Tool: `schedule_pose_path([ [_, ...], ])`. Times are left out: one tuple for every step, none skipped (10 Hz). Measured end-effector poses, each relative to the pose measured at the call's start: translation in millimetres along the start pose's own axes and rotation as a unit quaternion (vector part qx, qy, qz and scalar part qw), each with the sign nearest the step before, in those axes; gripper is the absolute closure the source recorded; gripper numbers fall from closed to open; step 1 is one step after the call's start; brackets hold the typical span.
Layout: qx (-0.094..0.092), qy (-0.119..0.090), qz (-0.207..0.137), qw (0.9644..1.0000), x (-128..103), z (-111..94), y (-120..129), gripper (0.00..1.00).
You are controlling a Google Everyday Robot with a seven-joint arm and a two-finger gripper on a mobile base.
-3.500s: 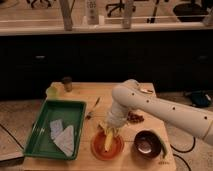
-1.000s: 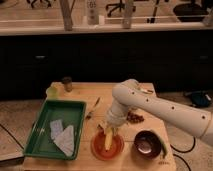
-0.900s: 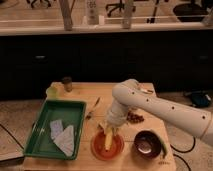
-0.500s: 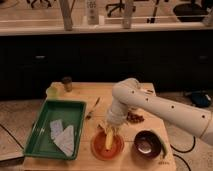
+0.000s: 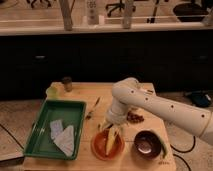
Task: Place banana in red bowl
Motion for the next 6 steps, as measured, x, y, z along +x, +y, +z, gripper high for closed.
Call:
schedule_pose_path([
  [0.0, -0.001, -0.001, 1.0, -0.1, 0.4, 0.6, 0.2],
  [0.0, -0.002, -0.002, 1.0, -0.1, 0.6, 1.0, 0.2],
  [0.0, -0.002, -0.003, 1.0, 0.0, 0.8, 1.5, 0.2],
  [0.0, -0.002, -0.004, 1.0, 0.1, 0.8, 1.7, 0.2],
  [-0.003, -0.002, -0.004, 1.0, 0.5, 0.9, 3.0, 0.2],
  [-0.004, -0.002, -0.005, 1.0, 0.8, 0.7, 2.7, 0.2],
])
